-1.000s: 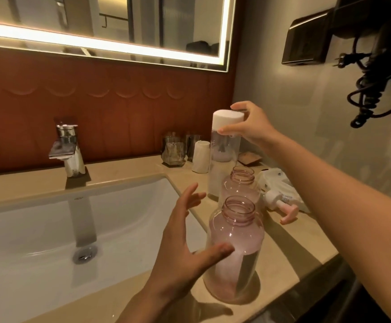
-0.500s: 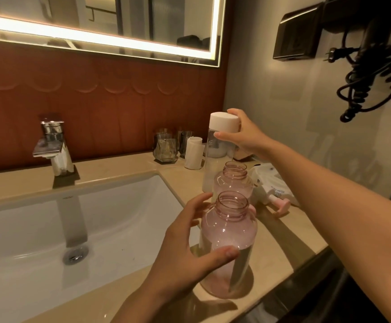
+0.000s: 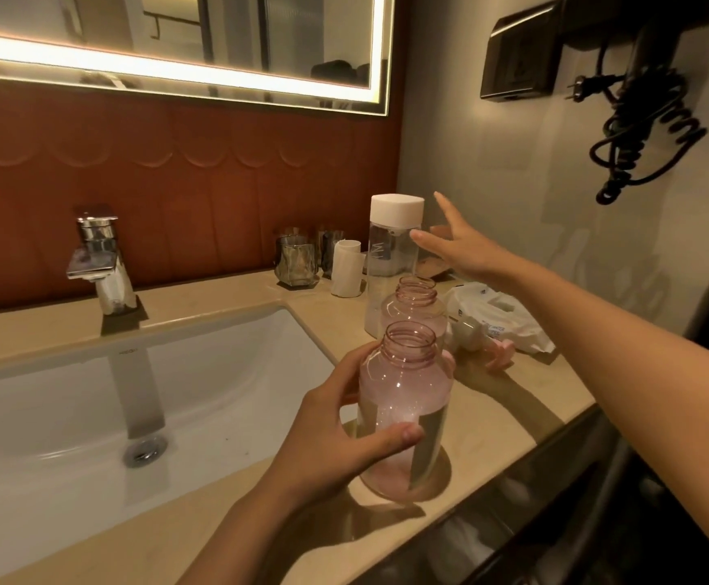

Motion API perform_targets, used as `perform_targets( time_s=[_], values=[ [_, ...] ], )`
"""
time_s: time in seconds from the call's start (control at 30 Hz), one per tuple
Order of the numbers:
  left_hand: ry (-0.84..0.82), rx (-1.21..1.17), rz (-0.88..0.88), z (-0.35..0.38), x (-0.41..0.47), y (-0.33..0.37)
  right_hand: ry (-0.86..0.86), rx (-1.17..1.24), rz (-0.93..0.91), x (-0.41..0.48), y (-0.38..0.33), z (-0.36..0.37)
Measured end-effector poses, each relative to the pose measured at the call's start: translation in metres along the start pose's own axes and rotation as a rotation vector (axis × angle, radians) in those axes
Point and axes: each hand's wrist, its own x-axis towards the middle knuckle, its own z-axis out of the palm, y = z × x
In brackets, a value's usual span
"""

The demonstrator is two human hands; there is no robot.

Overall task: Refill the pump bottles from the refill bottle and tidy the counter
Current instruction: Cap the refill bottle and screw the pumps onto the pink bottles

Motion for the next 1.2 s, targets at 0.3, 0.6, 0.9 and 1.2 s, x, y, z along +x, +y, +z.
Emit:
perform_targets(
  time_s=[0.3,0.6,0.9,1.2],
  values=[
    [0.019,-0.057,-0.044,0.002,0.001,-0.003,-0.042,-0.6,-0.255,-0.057,0.045,-0.008],
    [0.02,-0.079,-0.074,0.002,0.002,-0.003,-0.296,-1.185,-0.415,-0.056,0.065,0.012],
    [0.015,-0.08,-0.08,0.001,0.002,-0.004,-0.119,-1.061,-0.716,-0.059,0.071,0.019],
    [0.014,-0.09,-0.088,0.001,0.002,-0.006,0.125,-0.569,-0.474,-0.072,0.065,-0.036]
  ],
)
